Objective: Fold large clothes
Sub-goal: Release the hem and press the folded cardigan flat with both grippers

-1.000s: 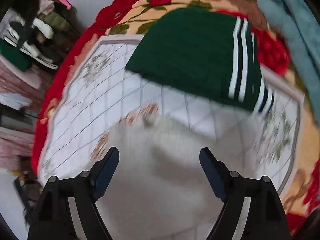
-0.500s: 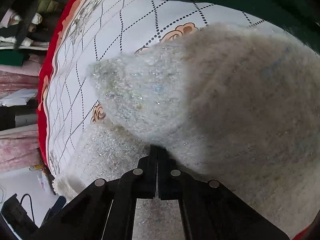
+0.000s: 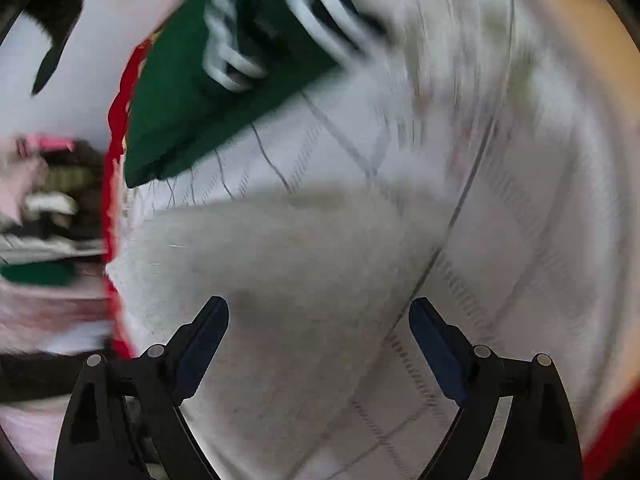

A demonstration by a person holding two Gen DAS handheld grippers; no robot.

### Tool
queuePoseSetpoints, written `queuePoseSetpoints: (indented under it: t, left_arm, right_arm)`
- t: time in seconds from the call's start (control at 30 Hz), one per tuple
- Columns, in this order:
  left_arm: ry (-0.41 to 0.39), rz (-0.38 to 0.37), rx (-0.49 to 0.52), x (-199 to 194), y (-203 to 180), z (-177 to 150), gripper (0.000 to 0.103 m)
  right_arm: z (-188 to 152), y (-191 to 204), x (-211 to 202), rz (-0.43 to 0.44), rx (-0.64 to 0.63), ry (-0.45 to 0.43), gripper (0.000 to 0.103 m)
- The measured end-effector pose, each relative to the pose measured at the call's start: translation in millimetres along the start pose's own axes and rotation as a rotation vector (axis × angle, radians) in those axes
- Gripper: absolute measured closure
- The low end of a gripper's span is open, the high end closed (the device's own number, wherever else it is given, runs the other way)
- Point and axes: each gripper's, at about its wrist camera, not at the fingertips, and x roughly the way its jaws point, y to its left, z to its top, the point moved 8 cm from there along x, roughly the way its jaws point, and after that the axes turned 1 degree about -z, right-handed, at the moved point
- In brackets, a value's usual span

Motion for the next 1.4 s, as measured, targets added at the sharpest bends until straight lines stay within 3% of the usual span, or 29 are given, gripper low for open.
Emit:
queuePoseSetpoints:
  t: [0.03,0.07,0.1,0.13,0.23,0.27,0.4,0.47,0.53,0.6,0.7,0.8,0.9,1.0,1.1,1.2,1.23,1.3,1.37,1.4]
  left_arm:
    - [0.001,0.004,0.004,-1,0,0,0.004]
    - [0.001,0.009,0.009,-1,-1,1,0.004]
    - [0.000,0.015,0.014,-1,-3,2,0.004]
    - [-0.001,0.023,0.022,-2,-3,2,0.004]
    - [0.003,0.018,0.062,-3,-8,2,0.004]
    - [0.010,0.006,0.080,-4,-11,0,0.004]
    - [0.074,-0.045,0.183,-13,-32,-29,0.004]
    - [0.100,-0.051,0.238,-20,-45,-52,0.004]
    - [0.114,-0.065,0.259,-29,-55,-68,0.004]
    - [0.120,-0.088,0.263,-41,-68,-80,0.004]
    - [0.115,-0.111,0.287,-53,-91,-95,0.004]
    - [0.107,-0.057,0.330,-40,-104,-101,0.004]
    - [0.152,-0.045,0.303,-13,-106,-101,0.004]
    - [0.178,-0.076,0.255,-4,-104,-97,0.000]
    - [0.173,-0.089,0.249,-4,-102,-98,0.000]
    - [0.172,-0.107,0.229,-4,-100,-100,0.000]
    - [0.172,-0.111,0.225,-8,-95,-103,0.000]
    - [0.175,-0.117,0.217,-8,-94,-101,0.000]
    - [0.176,-0.123,0.214,-7,-91,-98,0.000]
    - [0.172,-0.123,0.213,-7,-90,-97,0.000]
  right_arm:
    - [-2,-2,13,0.072,0.030,0.029,0.016]
    - [-4,3,28,0.173,0.051,0.048,0.041]
    - [-8,6,37,0.209,0.065,0.047,0.065]
    - [-10,7,41,0.209,0.075,0.041,0.066]
    - [-23,2,22,0.260,0.172,-0.052,0.085]
    - [-42,0,10,0.277,0.224,-0.088,0.087]
    - [-112,-39,-43,0.211,0.341,-0.143,0.088]
    - [-164,-70,-56,0.098,0.383,-0.074,0.087]
    - [-195,-91,-60,-0.005,0.382,0.003,0.076]
    - [-210,-105,-75,-0.139,0.303,0.019,0.069]
    - [-208,-90,-107,-0.301,0.159,-0.033,0.068]
    - [-195,-54,-122,-0.315,0.030,-0.045,0.068]
    - [-189,-25,-122,-0.451,-0.069,-0.025,0.068]
    - [-180,-51,-149,-0.628,-0.036,-0.024,0.067]
    - [-180,-65,-177,-0.591,0.003,-0.077,0.066]
    - [-163,-40,-170,-0.438,-0.082,-0.084,0.066]
    - [-153,-22,-152,-0.340,-0.123,-0.066,0.066]
    - [-144,1,-116,-0.271,-0.175,-0.019,0.066]
    - [-125,15,-78,-0.246,-0.213,0.042,0.067]
    - [-113,23,-48,-0.275,-0.253,0.074,0.067]
